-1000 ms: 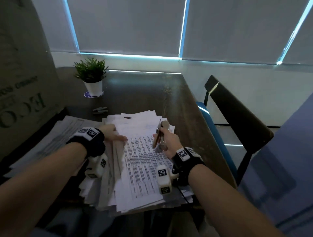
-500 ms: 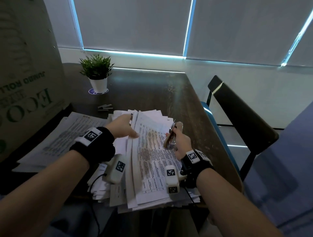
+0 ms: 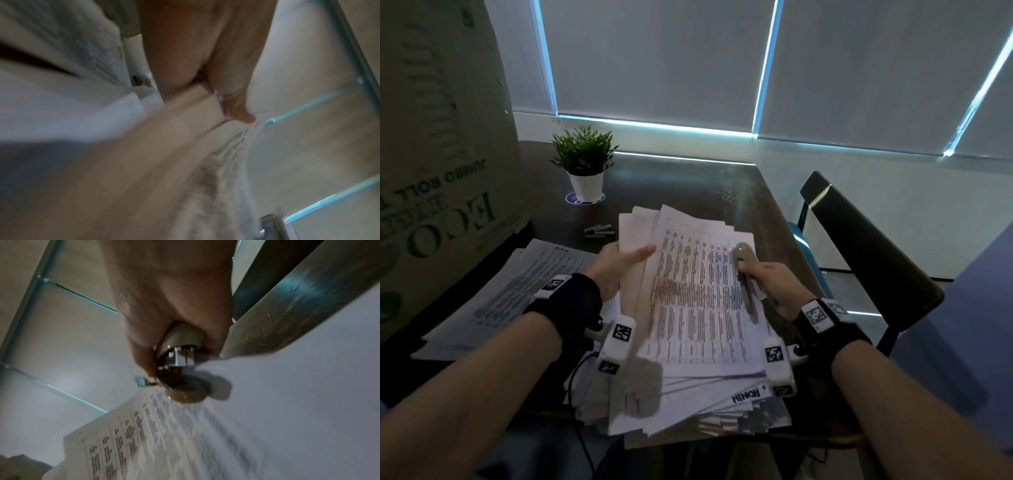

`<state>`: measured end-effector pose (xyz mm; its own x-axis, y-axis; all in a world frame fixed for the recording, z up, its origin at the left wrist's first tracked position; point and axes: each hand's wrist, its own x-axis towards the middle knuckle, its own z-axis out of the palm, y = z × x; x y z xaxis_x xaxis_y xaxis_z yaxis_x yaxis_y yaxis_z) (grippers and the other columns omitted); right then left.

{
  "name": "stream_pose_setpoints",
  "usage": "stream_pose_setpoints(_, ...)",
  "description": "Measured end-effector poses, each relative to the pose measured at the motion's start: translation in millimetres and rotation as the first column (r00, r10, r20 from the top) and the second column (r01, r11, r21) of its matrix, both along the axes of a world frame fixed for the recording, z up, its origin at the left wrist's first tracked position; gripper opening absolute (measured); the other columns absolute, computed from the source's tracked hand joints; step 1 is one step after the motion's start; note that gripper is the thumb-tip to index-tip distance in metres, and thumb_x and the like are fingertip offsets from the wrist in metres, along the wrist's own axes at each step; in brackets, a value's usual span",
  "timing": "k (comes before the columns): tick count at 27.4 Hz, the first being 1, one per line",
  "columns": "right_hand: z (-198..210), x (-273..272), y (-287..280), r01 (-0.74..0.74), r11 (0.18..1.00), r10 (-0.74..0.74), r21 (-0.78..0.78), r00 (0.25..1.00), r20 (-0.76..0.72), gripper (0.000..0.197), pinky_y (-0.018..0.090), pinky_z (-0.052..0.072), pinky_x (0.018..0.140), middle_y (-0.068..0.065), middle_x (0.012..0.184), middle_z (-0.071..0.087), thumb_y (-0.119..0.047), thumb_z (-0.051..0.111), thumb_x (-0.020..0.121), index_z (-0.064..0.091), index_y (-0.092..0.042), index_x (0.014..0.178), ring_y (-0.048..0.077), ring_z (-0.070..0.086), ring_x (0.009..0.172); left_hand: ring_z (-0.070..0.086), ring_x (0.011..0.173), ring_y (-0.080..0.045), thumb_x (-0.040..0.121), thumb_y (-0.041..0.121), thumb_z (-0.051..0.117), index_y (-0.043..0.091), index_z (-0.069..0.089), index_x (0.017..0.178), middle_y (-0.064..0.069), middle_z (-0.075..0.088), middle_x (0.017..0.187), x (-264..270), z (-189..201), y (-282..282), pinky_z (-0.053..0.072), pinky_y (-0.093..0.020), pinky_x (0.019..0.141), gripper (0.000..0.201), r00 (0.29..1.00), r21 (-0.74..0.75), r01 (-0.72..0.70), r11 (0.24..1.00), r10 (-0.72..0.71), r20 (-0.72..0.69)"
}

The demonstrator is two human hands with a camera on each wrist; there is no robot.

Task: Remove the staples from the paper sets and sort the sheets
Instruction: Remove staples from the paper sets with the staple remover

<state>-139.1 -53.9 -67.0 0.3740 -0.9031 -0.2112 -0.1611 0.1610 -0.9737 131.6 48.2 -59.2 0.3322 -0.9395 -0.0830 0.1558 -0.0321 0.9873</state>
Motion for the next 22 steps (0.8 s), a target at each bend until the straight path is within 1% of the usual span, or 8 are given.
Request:
stream_pose_setpoints(4,-2,7,-4,0.074,0.994,-0.070,-0.074,0.995,0.067,0.027,0.051,0.052,0.096,0.016,0.099,0.074,-0.026,0.064,0.094,0.068,-0.001,0.103,0.034,0.071,0.099,0.066,0.101,-0.028,0.092,0.005,0.056,0.009,0.057,0.120,-0.012,0.068,0.112,5,-8,0,0.054,-0.037,0.078,0.028,0.993,0.141,0.115,0.983,-0.119,0.018)
stream_pose_setpoints(7,-1,13,-7,-0.004,0.996,0.012,-0.084,0.996,0.092,0.025,0.052,0.050,0.099,0.017,0.103,0.074,-0.022,0.063,0.094,0.068,-0.001,0.107,0.035,0.069,0.102,0.064,0.102,-0.031,0.085,0.005,0.064,0.003,0.061,0.115,-0.013,0.069,0.105,15,-12,1,0.052,-0.044,0.088,0.030,0.995,0.132,-0.062,0.989,0.052,0.079)
stream_pose_setpoints(11,-4,23,-12,-0.063,0.996,0.066,-0.068,0.996,0.052,0.032,0.056,0.050,0.098,0.025,0.108,0.070,-0.022,0.067,0.091,0.068,0.005,0.108,0.043,0.065,0.107,0.072,0.076,-0.020,0.081,0.018,0.071,0.002,0.066,0.098,-0.015,0.072,0.093,24,1,1,0.056,-0.031,0.067,0.024,0.979,0.060,-0.189,0.980,0.184,0.086)
stream_pose_setpoints(14,-8,36,-16,0.074,0.997,-0.068,-0.031,0.982,0.175,0.025,0.052,0.052,0.096,0.021,0.106,0.072,-0.022,0.065,0.093,0.069,-0.003,0.107,0.040,0.067,0.104,0.071,0.092,-0.023,0.087,0.030,0.064,0.012,0.063,0.111,-0.011,0.071,0.106,28,10,1,0.056,-0.037,0.077,0.030,0.999,0.102,0.037,0.994,-0.034,-0.031)
stream_pose_setpoints(16,-7,48,-18,0.059,0.998,-0.058,0.004,0.967,0.247,0.018,0.047,0.051,0.089,0.020,0.103,0.069,-0.021,0.063,0.095,0.067,-0.006,0.104,0.037,0.065,0.093,0.068,0.098,-0.027,0.088,0.015,0.064,0.011,0.061,0.116,-0.012,0.070,0.110,23,9,1,0.057,-0.037,0.077,0.028,0.976,0.165,0.207,0.964,-0.216,0.036)
stream_pose_setpoints(17,-6,55,-17,0.016,1.000,-0.019,0.016,0.969,0.248,0.017,0.045,0.052,0.080,0.019,0.096,0.067,-0.022,0.061,0.096,0.065,-0.007,0.102,0.033,0.064,0.084,0.067,0.098,-0.027,0.085,0.003,0.065,0.008,0.060,0.117,-0.014,0.069,0.110,23,4,-3,0.057,-0.036,0.076,0.032,0.966,0.193,0.194,0.962,-0.221,0.133)
stream_pose_setpoints(20,3,82,-8,-0.002,0.996,-0.021,0.085,0.965,0.262,0.022,0.025,0.046,0.052,0.005,0.065,0.060,-0.026,0.062,0.096,0.065,-0.006,0.102,0.014,0.056,0.052,0.066,0.089,-0.030,0.071,-0.019,0.065,-0.004,0.062,0.113,-0.021,0.066,0.111,26,-8,-15,0.058,-0.037,0.073,0.045,0.967,0.130,-0.101,0.986,0.066,0.247)
stream_pose_setpoints(22,5,98,-8,0.153,0.969,-0.208,0.196,0.931,0.300,0.027,0.026,0.040,0.056,-0.001,0.055,0.051,-0.035,0.067,0.092,0.067,-0.008,0.088,0.013,0.046,0.050,0.065,0.083,-0.031,0.070,-0.018,0.068,-0.006,0.064,0.102,-0.023,0.066,0.101,34,-7,-18,0.054,-0.034,0.064,0.035,0.918,0.091,-0.300,0.949,0.262,0.298)
